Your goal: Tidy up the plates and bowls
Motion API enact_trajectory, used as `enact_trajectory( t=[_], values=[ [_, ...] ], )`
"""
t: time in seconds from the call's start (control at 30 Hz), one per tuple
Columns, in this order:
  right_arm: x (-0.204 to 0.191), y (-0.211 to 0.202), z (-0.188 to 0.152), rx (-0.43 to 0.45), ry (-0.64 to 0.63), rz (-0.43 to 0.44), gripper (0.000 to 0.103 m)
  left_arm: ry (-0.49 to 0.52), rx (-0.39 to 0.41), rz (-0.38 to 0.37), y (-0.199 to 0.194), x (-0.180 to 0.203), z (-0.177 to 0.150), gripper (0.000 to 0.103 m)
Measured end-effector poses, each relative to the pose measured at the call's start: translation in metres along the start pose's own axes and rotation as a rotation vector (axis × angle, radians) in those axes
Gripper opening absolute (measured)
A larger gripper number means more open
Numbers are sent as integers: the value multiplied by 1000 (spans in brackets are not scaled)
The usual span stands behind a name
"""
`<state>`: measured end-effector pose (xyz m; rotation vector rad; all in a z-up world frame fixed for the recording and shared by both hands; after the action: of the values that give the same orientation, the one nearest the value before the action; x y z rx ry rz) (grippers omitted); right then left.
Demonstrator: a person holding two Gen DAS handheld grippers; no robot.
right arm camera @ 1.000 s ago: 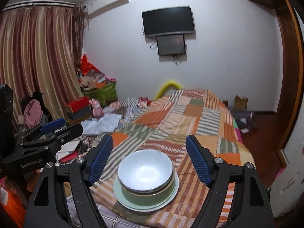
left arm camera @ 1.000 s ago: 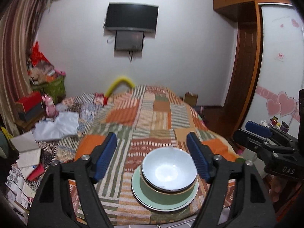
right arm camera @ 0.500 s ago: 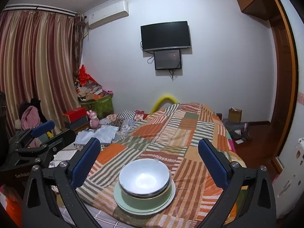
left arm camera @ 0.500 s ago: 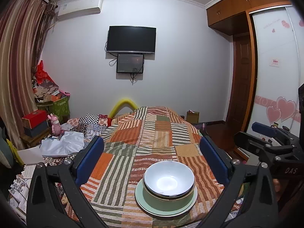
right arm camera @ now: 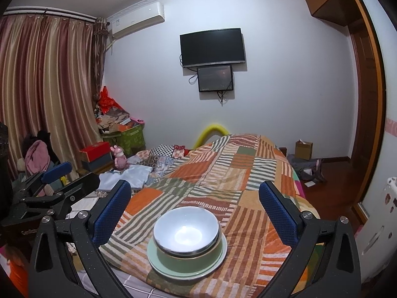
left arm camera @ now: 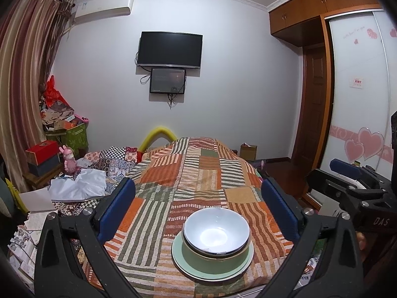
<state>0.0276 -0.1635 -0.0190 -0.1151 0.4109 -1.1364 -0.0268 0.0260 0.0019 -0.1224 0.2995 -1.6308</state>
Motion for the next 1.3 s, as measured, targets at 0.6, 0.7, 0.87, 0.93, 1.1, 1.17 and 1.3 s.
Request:
enact_trajectory(
  t=[0.6,0.7,0.87,0.93,1.1,1.17,1.3],
  values=[
    [-1,-4,0,-2,4,-5,103,-5,-17,-19,5,-1,-4,103],
    [-1,-2,1,-3,7,-9,103,-4,-18,-24,6,-1,-5,103],
    [1,0,1,-10,15,-10,103,-6,-20,-29,7,-3,-5,103],
    [2,0,1,-10,14,-9,103,-9,-22,-33,7,-3,-5,103],
    [3,1,1,-14,11,-9,103,-11,-24,-35,9,-2,-5,103],
    [3,1,1,-13,14,-8,103,-11,-23,-37,8,-2,-5,103],
    [3,1,1,-13,12,-9,103,-5,-28,-52,10,-1,-4,103]
  ],
)
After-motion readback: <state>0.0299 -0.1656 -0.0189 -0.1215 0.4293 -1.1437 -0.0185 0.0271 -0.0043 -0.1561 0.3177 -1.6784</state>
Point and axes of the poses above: each gripper's, at about its wrist camera, not at the fingertips, and y roughly the way its jaws point, x to its right, z to its top, the point moved 1 cm from there along y, roughly the way its jaws point, and after that the axes turned 10 degrees about y, right-handed, at the moved point
